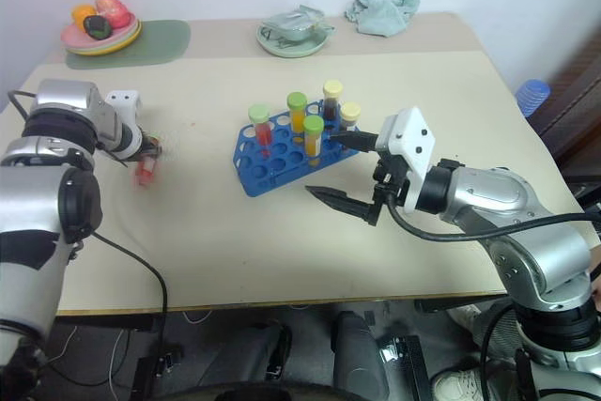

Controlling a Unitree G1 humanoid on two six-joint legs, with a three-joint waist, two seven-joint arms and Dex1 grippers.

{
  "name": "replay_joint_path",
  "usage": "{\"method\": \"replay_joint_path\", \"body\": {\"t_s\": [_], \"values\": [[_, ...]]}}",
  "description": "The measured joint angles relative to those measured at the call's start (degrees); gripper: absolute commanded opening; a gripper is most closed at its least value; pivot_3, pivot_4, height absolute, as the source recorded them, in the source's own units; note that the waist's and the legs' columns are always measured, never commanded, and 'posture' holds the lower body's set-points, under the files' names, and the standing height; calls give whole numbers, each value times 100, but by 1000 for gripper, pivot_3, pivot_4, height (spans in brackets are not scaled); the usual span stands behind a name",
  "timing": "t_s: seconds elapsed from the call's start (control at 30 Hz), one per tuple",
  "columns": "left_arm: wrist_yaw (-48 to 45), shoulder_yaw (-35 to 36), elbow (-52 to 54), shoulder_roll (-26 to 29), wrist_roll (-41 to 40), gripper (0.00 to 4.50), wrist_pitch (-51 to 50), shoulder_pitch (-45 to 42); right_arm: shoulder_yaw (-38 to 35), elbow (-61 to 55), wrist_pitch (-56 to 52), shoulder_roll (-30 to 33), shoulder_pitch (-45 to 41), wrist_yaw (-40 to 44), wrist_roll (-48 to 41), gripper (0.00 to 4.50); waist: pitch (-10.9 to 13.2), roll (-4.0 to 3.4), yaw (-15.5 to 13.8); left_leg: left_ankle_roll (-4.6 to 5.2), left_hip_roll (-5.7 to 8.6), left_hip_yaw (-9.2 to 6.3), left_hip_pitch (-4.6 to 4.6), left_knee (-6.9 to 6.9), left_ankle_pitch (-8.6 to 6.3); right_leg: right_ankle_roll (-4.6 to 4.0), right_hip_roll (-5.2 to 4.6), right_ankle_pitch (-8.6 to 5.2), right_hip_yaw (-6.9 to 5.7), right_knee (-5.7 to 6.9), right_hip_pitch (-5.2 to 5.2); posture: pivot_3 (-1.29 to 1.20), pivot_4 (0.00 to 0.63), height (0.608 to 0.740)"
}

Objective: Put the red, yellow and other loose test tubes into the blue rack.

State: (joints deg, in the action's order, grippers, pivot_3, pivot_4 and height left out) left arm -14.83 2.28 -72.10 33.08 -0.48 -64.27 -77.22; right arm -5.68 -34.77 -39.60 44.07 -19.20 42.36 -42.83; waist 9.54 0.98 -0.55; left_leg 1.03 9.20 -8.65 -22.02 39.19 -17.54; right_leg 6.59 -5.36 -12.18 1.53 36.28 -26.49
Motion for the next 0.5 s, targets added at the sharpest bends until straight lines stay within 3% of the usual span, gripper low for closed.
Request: {"method": "replay_joint_path", "body": {"t_s": [0.17, 0.23, 0.37, 0.43, 0.5], "values": [[-263, -33, 175, 0, -9, 748, -282, 3, -32, -1, -80, 69, -4, -6, -68, 4500, 0, 0, -4, 0, 0, 0, -1, 0, 0, 0, 0, 0, 0, 0, 0, 0, 150, 740], [-639, -76, 694, 11, -103, 748, -394, 206, -35, 0, -108, 89, -7, 2, -77, 4500, 0, 0, -4, 0, 0, 0, -1, -1, 0, 0, -1, 0, 0, -1, 0, 0, 150, 740], [-1628, 253, 3813, 146, -916, 748, -310, 1645, -39, 17, -118, 91, -58, 26, -79, 4500, -2, -3, 49, 0, -1, 2, -18, 0, 0, -2, -8, 1, 0, 4, -18, 0, 150, 740], [-2200, 783, 6305, 303, -1550, 748, 178, 3177, -93, 30, -115, 103, -57, 53, -85, 4500, -4, -8, 176, 4, -5, 25, -13, -10, -2, -4, -16, 2, 1, 6, -26, 0, 150, 740], [-2642, 1142, 7524, 247, -2122, 748, 399, 4087, -146, 88, -115, 112, -56, 78, -78, 4500, -4, -8, 175, 7, -5, 32, -12, -4, -4, -4, -18, 3, -8, -2, -27, 0, 150, 740]]}}
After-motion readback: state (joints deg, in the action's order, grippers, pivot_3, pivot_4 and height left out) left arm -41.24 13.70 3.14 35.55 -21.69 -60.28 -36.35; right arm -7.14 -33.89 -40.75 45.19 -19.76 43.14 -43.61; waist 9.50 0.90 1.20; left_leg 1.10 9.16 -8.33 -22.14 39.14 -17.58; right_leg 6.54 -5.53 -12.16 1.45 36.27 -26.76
